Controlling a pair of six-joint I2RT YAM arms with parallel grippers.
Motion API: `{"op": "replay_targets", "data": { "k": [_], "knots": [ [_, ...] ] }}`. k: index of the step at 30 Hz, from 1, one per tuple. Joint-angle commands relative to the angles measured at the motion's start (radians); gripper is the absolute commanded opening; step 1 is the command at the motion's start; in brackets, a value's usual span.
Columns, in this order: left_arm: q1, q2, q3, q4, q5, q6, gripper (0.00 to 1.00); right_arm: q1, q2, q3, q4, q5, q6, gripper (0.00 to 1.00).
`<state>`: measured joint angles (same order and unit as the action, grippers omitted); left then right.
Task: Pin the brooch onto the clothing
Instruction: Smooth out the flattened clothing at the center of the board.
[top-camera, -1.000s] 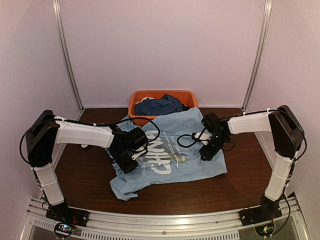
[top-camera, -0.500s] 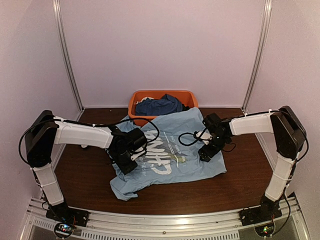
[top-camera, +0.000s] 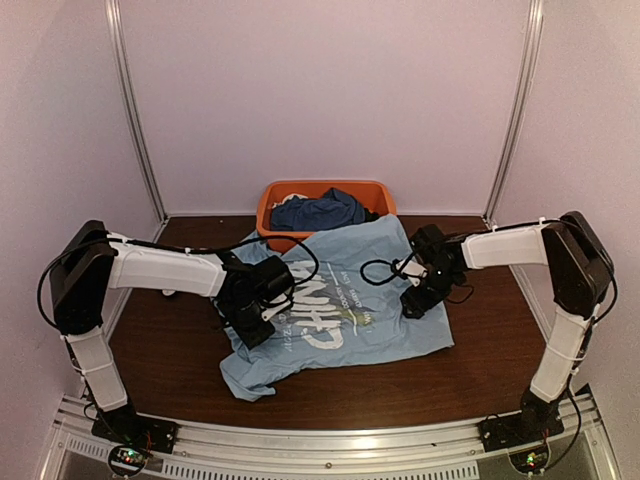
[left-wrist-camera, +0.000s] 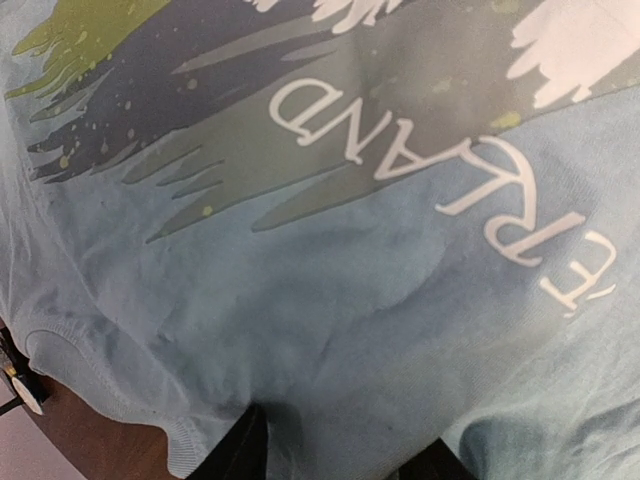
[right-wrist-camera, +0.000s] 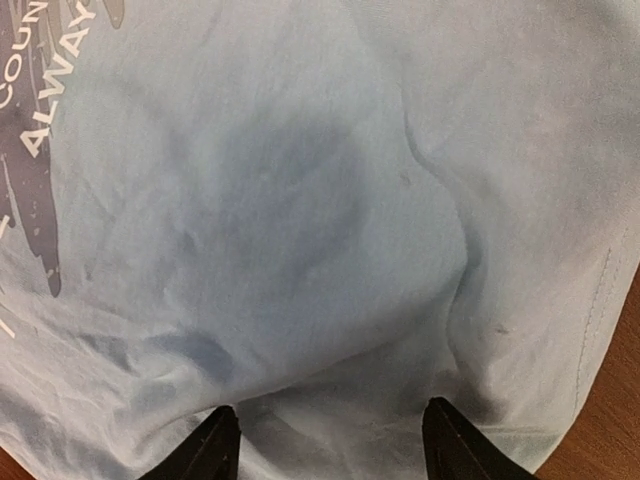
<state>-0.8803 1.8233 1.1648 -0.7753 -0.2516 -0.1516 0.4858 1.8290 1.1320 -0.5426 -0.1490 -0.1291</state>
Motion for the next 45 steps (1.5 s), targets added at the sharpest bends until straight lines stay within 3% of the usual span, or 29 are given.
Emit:
{"op": "replay_targets", "data": {
  "k": [1, 7, 8, 10, 12, 20, 31, 41, 42, 45],
  "knots": [
    [0.007, -0.034, -0.014, 0.025, -0.013, -0.007, 0.45, -0.019, 0.016, -0.016, 0.016, -0.035, 0.026, 0.6],
    [0.009, -0.033, -0.017, 0.026, -0.015, -0.006, 0.44, -0.03, 0.03, -0.022, 0.004, -0.051, 0.032, 0.39],
    [0.009, -0.034, -0.018, 0.025, -0.015, -0.005, 0.44, -0.031, 0.037, -0.022, -0.004, -0.06, 0.032, 0.33],
    [0.011, -0.032, -0.019, 0.026, -0.018, -0.006, 0.41, -0.035, 0.048, -0.02, -0.015, -0.08, 0.029, 0.07],
    [0.012, -0.031, -0.02, 0.025, -0.019, -0.006, 0.36, -0.039, 0.057, -0.022, -0.029, -0.087, 0.03, 0.0],
    [0.017, -0.036, -0.004, 0.021, -0.046, -0.011, 0.0, -0.05, -0.059, -0.039, -0.049, -0.039, 0.042, 0.0],
    [0.02, -0.102, -0.001, 0.037, -0.116, -0.016, 0.0, -0.053, -0.238, -0.095, -0.091, 0.057, 0.068, 0.0],
    [0.02, -0.149, -0.02, 0.039, -0.108, -0.01, 0.0, -0.031, -0.275, -0.134, -0.102, 0.032, 0.057, 0.0],
    [0.02, -0.146, -0.019, 0.029, -0.107, -0.014, 0.0, -0.019, -0.272, -0.129, -0.099, 0.026, 0.048, 0.03],
    [0.02, -0.147, -0.012, 0.003, -0.104, -0.031, 0.02, 0.036, -0.248, -0.098, -0.091, 0.05, 0.008, 0.32]
  ]
}}
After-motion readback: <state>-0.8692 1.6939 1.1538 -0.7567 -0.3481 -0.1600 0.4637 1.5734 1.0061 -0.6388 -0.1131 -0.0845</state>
